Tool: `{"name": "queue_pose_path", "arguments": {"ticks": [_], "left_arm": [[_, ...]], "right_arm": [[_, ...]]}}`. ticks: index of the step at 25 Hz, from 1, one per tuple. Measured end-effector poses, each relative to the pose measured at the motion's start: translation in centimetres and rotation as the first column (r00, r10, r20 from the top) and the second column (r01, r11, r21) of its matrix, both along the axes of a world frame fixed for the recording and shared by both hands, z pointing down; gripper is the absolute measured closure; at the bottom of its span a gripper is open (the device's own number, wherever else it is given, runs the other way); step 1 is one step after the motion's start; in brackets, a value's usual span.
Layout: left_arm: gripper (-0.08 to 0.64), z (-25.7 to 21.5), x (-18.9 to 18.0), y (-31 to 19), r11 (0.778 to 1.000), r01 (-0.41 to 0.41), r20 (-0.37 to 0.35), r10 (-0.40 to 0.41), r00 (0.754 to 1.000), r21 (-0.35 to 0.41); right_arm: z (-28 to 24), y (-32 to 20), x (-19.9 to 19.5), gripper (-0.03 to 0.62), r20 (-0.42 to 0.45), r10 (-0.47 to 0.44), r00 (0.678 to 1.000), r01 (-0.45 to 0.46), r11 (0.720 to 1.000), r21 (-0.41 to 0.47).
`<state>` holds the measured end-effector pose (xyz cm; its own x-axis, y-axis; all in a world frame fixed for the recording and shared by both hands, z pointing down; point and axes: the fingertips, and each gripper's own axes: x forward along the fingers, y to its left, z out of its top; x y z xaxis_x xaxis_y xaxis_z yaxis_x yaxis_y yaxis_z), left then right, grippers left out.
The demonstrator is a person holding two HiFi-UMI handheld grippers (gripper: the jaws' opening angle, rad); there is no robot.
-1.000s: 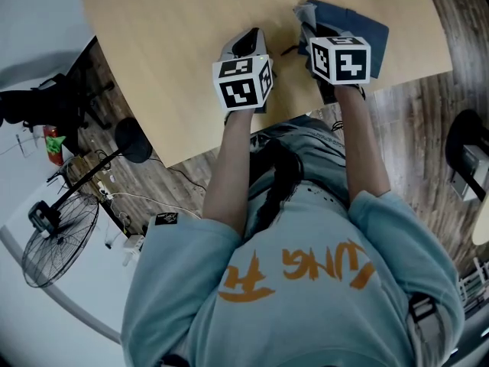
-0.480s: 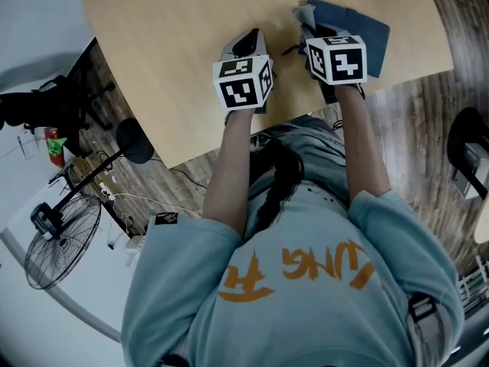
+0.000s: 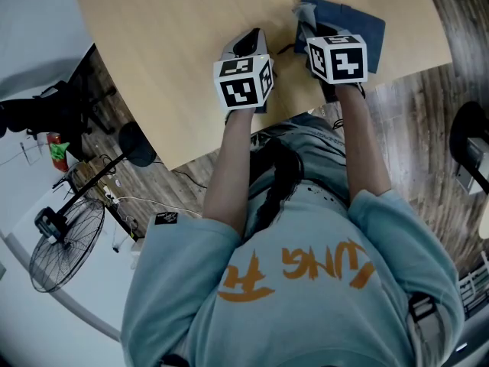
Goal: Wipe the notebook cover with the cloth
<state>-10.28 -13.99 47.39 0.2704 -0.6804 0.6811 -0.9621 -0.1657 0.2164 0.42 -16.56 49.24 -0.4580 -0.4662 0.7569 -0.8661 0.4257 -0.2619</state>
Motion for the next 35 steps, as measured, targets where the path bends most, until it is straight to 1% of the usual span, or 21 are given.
{"name": "queue_pose_path", "arguments": {"ticks": [15, 22, 28, 35], "left_arm": [[0.543, -0.4, 2.6, 0.2, 0.999, -0.043, 0.009, 0.043, 0.999, 0.001], [0.543, -0.4, 3.3, 0.1, 0.998, -0.070, 0.014, 0.070, 0.997, 0.000], [0.542, -0.3, 4.3, 0.1, 0.996, -0.088, 0.010, 0.088, 0.996, -0.006], [0.543, -0.4, 5.3, 0.0, 0.994, -0.107, 0.007, 0.107, 0.994, -0.004]], "right_arm": [[0.1, 0.7, 2.1, 0.563, 0.029, 0.020, 0.999, -0.020, 1.000, -0.002], [-0.5, 0.4, 3.1, 0.563, 0.018, 0.055, 0.998, -0.055, 0.998, 0.007], [-0.3, 0.6, 4.0, 0.563, 0.038, 0.071, 0.997, -0.071, 0.997, -0.003], [-0.6, 0.6, 5.1, 0.563, 0.037, 0.095, 0.995, -0.096, 0.995, 0.004]]}}
